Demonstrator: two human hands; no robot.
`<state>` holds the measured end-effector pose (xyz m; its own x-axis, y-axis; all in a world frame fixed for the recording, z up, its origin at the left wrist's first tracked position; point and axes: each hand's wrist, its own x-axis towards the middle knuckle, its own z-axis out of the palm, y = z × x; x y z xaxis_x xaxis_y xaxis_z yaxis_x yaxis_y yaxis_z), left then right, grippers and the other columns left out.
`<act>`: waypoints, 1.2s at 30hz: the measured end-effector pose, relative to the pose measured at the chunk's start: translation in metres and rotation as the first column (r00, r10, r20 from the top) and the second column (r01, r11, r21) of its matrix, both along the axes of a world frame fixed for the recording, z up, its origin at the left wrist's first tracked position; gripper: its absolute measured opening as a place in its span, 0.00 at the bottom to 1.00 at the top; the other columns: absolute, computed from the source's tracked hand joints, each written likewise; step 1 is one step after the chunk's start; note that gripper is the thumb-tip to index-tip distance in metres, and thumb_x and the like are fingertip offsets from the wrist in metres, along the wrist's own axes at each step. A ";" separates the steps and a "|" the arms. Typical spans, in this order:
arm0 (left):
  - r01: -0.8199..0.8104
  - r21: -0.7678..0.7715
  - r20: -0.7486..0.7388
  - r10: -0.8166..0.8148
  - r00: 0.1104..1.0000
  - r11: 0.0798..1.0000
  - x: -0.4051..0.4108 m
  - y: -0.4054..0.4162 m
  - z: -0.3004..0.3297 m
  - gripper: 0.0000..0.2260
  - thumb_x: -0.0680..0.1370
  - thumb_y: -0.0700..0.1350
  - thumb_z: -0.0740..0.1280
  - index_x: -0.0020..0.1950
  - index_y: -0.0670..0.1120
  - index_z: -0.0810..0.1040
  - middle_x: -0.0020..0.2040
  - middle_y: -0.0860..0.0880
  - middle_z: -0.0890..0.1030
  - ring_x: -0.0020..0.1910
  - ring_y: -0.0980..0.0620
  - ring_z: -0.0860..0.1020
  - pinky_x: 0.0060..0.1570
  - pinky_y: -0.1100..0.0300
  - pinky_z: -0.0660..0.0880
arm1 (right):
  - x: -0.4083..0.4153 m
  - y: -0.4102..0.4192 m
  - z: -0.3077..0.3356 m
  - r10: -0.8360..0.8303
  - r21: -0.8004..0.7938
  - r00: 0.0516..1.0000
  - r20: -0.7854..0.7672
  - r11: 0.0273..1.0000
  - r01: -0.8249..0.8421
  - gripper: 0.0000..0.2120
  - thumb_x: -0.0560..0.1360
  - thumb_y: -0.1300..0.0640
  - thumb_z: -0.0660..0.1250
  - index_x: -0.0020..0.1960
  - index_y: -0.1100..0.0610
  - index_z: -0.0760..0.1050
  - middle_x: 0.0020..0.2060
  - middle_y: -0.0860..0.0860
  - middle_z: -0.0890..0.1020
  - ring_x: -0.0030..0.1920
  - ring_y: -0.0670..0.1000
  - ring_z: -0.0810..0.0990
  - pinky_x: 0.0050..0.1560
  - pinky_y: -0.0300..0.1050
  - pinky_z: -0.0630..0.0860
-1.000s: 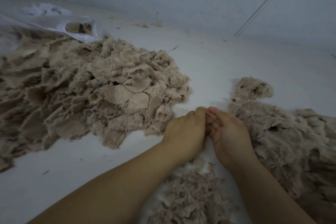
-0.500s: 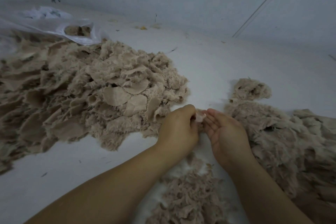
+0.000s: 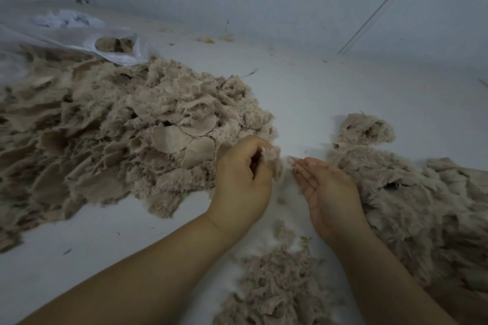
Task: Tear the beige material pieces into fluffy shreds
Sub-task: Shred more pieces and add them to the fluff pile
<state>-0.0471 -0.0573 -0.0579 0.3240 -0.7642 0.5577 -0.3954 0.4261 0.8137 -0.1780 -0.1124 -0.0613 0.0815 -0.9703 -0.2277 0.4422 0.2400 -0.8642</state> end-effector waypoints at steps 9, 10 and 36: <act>-0.027 -0.026 0.252 0.033 0.967 0.999 0.003 -0.006 -0.005 0.09 0.75 0.29 0.66 0.48 0.38 0.84 0.43 0.47 0.82 0.42 0.52 0.79 0.43 0.57 0.78 | -0.002 0.002 -0.008 0.146 -0.243 0.979 -0.143 0.954 -0.178 0.17 0.77 0.51 0.67 0.31 0.54 0.83 0.35 0.51 0.84 0.41 0.48 0.84 0.46 0.40 0.80; -0.026 -0.066 0.299 0.044 0.953 0.997 0.002 -0.006 -0.005 0.09 0.73 0.29 0.67 0.48 0.38 0.84 0.44 0.45 0.82 0.43 0.51 0.79 0.44 0.60 0.77 | -0.002 0.001 -0.010 0.166 -0.257 0.976 -0.142 0.946 -0.198 0.16 0.75 0.48 0.67 0.33 0.54 0.83 0.37 0.53 0.84 0.42 0.49 0.84 0.49 0.43 0.80; 0.096 -0.021 0.505 -0.072 0.860 0.995 -0.004 -0.004 -0.010 0.04 0.71 0.31 0.68 0.41 0.38 0.82 0.50 0.40 0.75 0.48 0.47 0.74 0.44 0.60 0.73 | -0.007 -0.010 -0.024 0.225 -0.193 0.966 -0.126 0.950 -0.246 0.13 0.80 0.62 0.64 0.42 0.70 0.79 0.40 0.69 0.80 0.43 0.64 0.79 0.48 0.58 0.78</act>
<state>-0.0507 -0.0613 -0.0681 -0.0739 -0.7468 0.6609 -0.7065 0.5069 0.4938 -0.1853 -0.1224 -0.0852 0.3002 -0.9528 -0.0445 0.3022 0.1393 -0.9430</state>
